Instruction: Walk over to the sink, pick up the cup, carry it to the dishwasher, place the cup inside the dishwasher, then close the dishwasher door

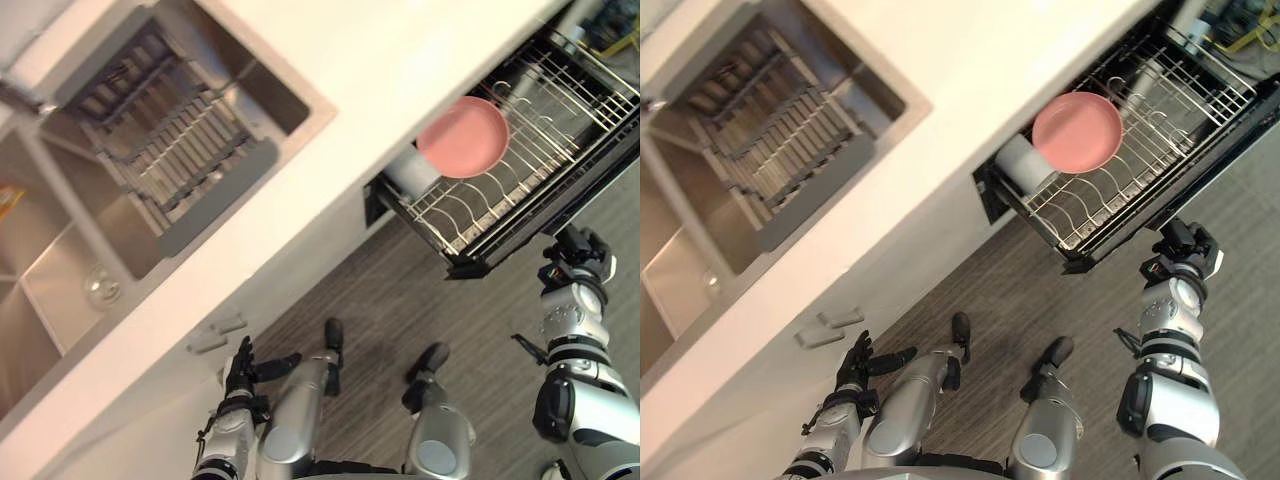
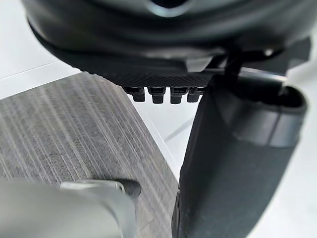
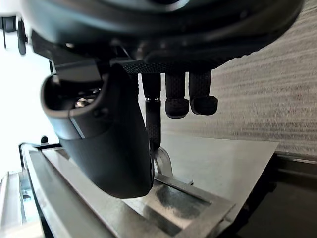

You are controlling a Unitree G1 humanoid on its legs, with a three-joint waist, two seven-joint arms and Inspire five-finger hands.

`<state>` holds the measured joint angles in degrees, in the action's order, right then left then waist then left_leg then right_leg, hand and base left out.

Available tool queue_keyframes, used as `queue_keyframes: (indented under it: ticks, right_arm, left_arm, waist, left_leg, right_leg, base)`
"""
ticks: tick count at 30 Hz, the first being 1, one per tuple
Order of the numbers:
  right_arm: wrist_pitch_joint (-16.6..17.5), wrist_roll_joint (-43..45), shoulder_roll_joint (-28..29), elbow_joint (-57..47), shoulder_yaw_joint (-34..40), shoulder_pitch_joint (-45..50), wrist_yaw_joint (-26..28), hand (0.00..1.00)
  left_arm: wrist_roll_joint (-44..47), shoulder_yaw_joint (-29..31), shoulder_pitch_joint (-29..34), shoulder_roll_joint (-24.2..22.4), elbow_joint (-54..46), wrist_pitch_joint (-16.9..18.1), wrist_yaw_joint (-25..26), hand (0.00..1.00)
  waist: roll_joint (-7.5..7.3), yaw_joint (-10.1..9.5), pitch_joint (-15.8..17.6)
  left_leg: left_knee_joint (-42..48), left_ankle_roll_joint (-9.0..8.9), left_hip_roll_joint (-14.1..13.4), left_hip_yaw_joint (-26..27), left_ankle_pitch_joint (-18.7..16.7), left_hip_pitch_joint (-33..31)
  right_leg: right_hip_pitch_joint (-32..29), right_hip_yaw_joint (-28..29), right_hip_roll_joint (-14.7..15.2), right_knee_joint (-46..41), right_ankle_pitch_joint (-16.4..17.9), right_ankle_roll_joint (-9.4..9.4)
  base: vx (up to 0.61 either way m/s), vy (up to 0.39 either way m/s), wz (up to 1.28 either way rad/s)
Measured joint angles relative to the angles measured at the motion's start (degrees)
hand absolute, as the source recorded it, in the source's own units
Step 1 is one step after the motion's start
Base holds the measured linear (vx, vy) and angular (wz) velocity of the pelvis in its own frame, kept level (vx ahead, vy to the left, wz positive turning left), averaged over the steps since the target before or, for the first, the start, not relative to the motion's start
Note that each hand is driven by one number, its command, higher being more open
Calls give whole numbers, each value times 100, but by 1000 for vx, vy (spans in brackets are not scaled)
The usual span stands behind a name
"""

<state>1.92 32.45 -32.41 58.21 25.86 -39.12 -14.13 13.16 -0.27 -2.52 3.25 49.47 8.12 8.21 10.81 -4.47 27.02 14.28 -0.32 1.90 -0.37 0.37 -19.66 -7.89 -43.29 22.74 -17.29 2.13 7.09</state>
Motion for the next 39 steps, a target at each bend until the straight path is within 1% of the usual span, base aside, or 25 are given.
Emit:
queue_keyframes:
  ticks: [3,4,6,7,8,10,12,15,17,19,20,23,25,27,28,29,30,31,32,33,34,35,37,38,39]
  right_arm:
    - [-133,-320,-210,326,-163,-456,-101,0]
    - [-190,-577,-279,392,-262,-758,-141,0]
    - [-252,-929,-387,464,-419,-954,-144,0]
    - [-258,-1117,-385,461,-518,-1119,-113,100]
    - [-270,-1340,-406,601,-489,-1239,-355,100]
    - [-293,-1494,-456,656,-666,-1195,-144,100]
    - [-291,-1745,-440,597,-899,-1203,6,100]
    - [-80,-1832,-45,271,-918,-567,269,100]
    - [355,-1605,708,54,-924,435,491,100]
    - [595,-1578,1247,105,-931,1109,569,100]
    - [749,-1587,1660,216,-933,1697,609,100]
    - [755,-1632,2289,573,-921,2770,691,100]
    - [756,-1639,2567,907,-779,3509,695,100]
    - [773,-1682,2665,944,-598,3890,647,100]
    - [775,-1688,2715,952,-458,4189,615,100]
    - [777,-1689,2737,950,-380,4340,609,100]
    - [777,-1685,2742,943,-354,4425,596,100]
    - [775,-1684,2732,922,-342,4530,588,100]
    - [773,-1687,2736,814,-260,4684,609,100]
    - [773,-1687,2732,772,-235,4749,618,100]
    - [779,-1729,2800,729,-232,4830,685,100]
    - [785,-1867,2940,698,-246,4863,781,100]
    - [888,-2105,3146,592,-375,4753,923,100]
    - [952,-2319,3149,543,-394,4686,1011,100]
    - [970,-2423,3140,482,-403,4678,1061,100]
  left_arm:
    - [67,113,40,-2,32,-117,-138,100]
    - [157,218,83,-5,46,-167,-234,100]
    - [179,268,140,-9,73,-204,-326,100]
    - [202,325,225,-19,84,-249,-393,100]
    - [205,455,357,-65,97,-280,-468,100]
    - [211,550,539,-152,287,-312,-578,100]
    - [270,659,578,-233,487,-372,-731,100]
    - [309,730,652,-241,800,-363,-922,100]
    - [370,973,846,-246,986,-315,-1099,100]
    - [369,1089,964,-248,1001,-223,-1187,100]
    - [370,1150,1057,-242,1000,-127,-1256,100]
    - [382,1346,1106,-205,1000,-78,-1345,100]
    - [503,1386,1086,-27,1087,-92,-1361,100]
    - [565,1386,1044,134,1117,-157,-1375,100]
    - [606,1384,1033,289,1116,-159,-1374,100]
    - [607,1374,1032,371,1110,-158,-1373,100]
    - [609,1349,1032,409,1102,-146,-1372,100]
    - [627,1343,1035,426,1124,-126,-1337,100]
    - [648,1312,1066,445,1148,-127,-1313,100]
    - [653,1255,1091,464,1142,-118,-1307,100]
    - [735,1084,1105,488,1135,-117,-1259,100]
    - [834,1010,1072,540,1133,-147,-1166,100]
    - [893,997,985,534,1137,-270,-1067,100]
    - [886,1012,957,526,1139,-360,-1047,100]
    - [880,1014,945,522,1141,-397,-1016,100]
  waist:
    - [80,-122,-12]
    - [112,-200,-11]
    - [145,-357,-27]
    - [159,-481,-36]
    - [162,-536,-39]
    - [170,-494,-53]
    - [251,-521,-115]
    - [208,-661,-291]
    - [34,-689,-551]
    - [-64,-682,-619]
    - [-177,-686,-673]
    - [-324,-638,-695]
    - [-575,-446,-839]
    - [-800,-358,-958]
    - [-1059,-312,-1115]
    - [-1244,-308,-1204]
    - [-1350,-301,-1247]
    - [-1478,-279,-1237]
    - [-1535,-247,-1257]
    - [-1546,-234,-1266]
    - [-1492,-173,-1262]
    - [-1504,-123,-1299]
    - [-1526,-65,-1318]
    - [-1515,-56,-1323]
    - [-1505,-57,-1327]
  left_leg:
    - [12,12,167,-365,127,27]
    - [73,9,249,-563,191,44]
    - [122,-16,297,-743,209,67]
    - [123,-37,309,-819,219,100]
    - [120,-42,301,-841,221,160]
    - [104,-51,285,-823,221,267]
    - [68,-89,221,-816,241,298]
    - [-30,-117,2,-673,234,386]
    - [-100,-159,-122,-558,206,473]
    - [-92,-212,-196,-424,151,601]
    - [-59,-242,-258,-355,78,640]
    - [133,-302,-401,-154,-156,620]
    - [170,-307,-431,-62,-282,574]
    - [211,-295,-405,-44,-385,552]
    - [254,-238,-341,-36,-523,547]
    - [259,-184,-266,21,-596,562]
    - [257,-143,-247,78,-644,592]
    - [286,-55,-179,123,-701,755]
    - [297,70,-99,52,-779,985]
    - [318,135,-59,-26,-817,1107]
    - [359,202,-23,-224,-859,1301]
    - [364,234,-78,-457,-884,1398]
    - [164,284,-74,-689,-836,1560]
    - [-9,329,-75,-772,-816,1699]
    - [-61,346,-77,-822,-825,1763]
  right_leg:
    - [157,-366,277,-554,344,27]
    - [302,-608,409,-833,541,27]
    - [425,-794,487,-1039,710,-2]
    - [507,-885,513,-1141,815,-12]
    - [595,-920,521,-1184,872,-36]
    - [700,-901,484,-1176,903,-22]
    - [711,-886,422,-1131,912,-17]
    - [720,-796,219,-952,922,-41]
    - [744,-726,80,-804,906,-48]
    - [895,-713,-24,-650,871,-30]
    - [956,-686,-108,-521,833,-20]
    - [992,-495,-312,-216,699,-11]
    - [986,-435,-419,62,566,43]
    - [986,-419,-416,118,549,60]
    - [988,-430,-342,74,570,28]
    - [991,-461,-244,3,643,-93]
    - [993,-452,-172,-156,672,-159]
    - [900,-195,90,-822,657,-552]
    - [738,512,265,-1505,429,-1029]
    - [605,988,287,-1878,220,-1347]
    - [331,1807,204,-2435,-8,-1339]
    - [199,2289,-180,-2361,623,-630]
    - [43,2429,-682,-1671,939,-530]
    - [-104,2440,-945,-1196,944,-496]
    - [-195,2460,-1063,-1016,943,-495]
  base:
    - [-36,-42,89]
    - [6,-89,84]
    - [11,-113,66]
    - [9,-124,42]
    - [12,-117,33]
    - [-17,-81,4]
    - [-64,-51,-11]
    - [-78,-72,-21]
    - [15,-106,-21]
    - [52,-58,-18]
    - [70,-52,-23]
    - [60,-14,-41]
    - [55,18,-23]
    - [97,47,-6]
    - [121,77,4]
    - [116,81,9]
    - [122,79,13]
    - [149,138,25]
    - [153,154,33]
    - [171,188,62]
    - [211,152,75]
    - [234,127,81]
    - [191,41,63]
    - [145,-4,47]
    - [157,-43,50]
